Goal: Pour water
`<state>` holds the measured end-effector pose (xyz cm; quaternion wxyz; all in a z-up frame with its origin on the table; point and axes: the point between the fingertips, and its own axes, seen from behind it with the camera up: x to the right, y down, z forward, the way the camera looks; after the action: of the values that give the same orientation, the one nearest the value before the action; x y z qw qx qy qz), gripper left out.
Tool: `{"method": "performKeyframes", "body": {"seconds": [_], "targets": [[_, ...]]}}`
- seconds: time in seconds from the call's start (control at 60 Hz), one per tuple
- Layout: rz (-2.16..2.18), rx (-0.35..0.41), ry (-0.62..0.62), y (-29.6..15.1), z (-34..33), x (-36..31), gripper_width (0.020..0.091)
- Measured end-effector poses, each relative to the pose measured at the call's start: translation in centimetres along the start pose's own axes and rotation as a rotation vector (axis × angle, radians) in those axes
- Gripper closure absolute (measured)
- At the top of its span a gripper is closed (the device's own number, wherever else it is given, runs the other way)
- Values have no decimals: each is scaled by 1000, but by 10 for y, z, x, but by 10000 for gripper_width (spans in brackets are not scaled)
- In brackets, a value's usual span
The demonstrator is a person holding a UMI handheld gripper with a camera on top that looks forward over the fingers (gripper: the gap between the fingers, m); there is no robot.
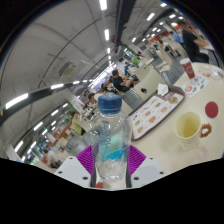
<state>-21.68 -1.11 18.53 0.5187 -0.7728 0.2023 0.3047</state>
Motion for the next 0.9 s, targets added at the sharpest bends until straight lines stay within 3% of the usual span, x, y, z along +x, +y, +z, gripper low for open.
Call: {"method": "performKeyframes", "body": {"seconds": [0.183, 0.317, 0.45, 0.65, 0.9], "targets": [[630, 0, -131, -45, 15, 19, 713], [1035, -19, -208, -51, 24, 42, 716], [1262, -53, -202, -40, 31, 64, 716], [1200, -97, -207, -44, 27, 57, 716], [856, -127, -248, -95, 0, 24, 716]]}}
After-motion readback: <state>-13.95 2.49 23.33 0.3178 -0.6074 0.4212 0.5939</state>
